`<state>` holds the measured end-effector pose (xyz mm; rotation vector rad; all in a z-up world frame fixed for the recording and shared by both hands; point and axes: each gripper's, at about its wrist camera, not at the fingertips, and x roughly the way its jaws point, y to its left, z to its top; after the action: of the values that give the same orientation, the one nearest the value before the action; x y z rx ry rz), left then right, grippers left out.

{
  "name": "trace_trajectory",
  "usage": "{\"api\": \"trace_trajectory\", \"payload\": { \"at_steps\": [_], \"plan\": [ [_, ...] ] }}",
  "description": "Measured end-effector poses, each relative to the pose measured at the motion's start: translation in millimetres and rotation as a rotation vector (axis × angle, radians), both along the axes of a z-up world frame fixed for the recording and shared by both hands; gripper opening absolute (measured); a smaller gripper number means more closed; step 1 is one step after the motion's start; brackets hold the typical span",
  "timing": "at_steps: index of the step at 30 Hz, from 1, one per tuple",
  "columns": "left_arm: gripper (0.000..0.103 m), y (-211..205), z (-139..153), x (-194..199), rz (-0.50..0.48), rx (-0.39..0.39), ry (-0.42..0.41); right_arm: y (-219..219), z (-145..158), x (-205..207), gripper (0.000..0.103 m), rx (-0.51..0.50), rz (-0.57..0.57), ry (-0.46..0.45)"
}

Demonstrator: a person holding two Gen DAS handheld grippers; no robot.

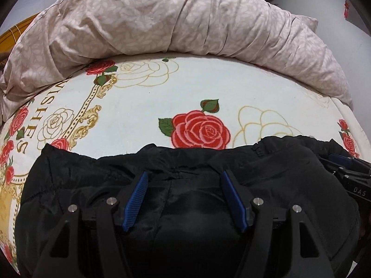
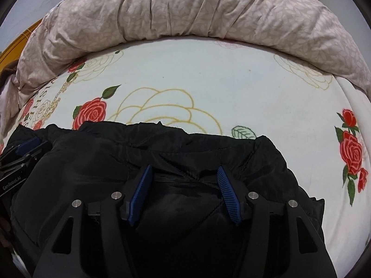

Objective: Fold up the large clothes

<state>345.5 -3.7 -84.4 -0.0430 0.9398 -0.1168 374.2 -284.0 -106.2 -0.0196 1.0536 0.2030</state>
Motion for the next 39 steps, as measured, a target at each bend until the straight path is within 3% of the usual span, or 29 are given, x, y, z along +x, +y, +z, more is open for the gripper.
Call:
{"api": "trace_trajectory", "payload": {
  "at_steps": [3,7,10,13,18,26,31,36,39],
  "plan": [
    [0.068,6,13,-5,-0.02,0.0,0.008,-13,26,-14,0.058,0.026,-0.028,-0.043],
    [0.068,39,43,-27,0.006,0.011,-0.077,-48,55,-41,0.058,0.06,-0.073,-0.131],
    [0.068,73,38,-31,0.084,0.06,-0.088,-69,38,-42,0.058,0.031,-0.125,-0.105],
    [0.069,97,15,-24,0.152,0.043,-0.044,-75,15,-39,0.058,0.033,-0.136,-0.092],
    [0.075,99,-9,-18,0.192,0.027,-0.048,-77,-5,-30,0.06,0.038,-0.148,-0.09],
    [0.076,100,-20,-16,0.21,0.004,-0.07,-81,-17,-28,0.062,0.051,-0.158,-0.088],
    [0.075,100,1,-17,0.197,0.036,-0.039,-79,14,-35,0.062,0.01,-0.168,-0.1],
    [0.074,105,46,-55,0.174,0.032,-0.118,-82,68,-73,0.062,0.025,-0.126,-0.198],
    [0.074,91,66,-89,0.129,0.018,-0.172,-81,82,-101,0.062,0.029,-0.098,-0.225]
  ]
}}
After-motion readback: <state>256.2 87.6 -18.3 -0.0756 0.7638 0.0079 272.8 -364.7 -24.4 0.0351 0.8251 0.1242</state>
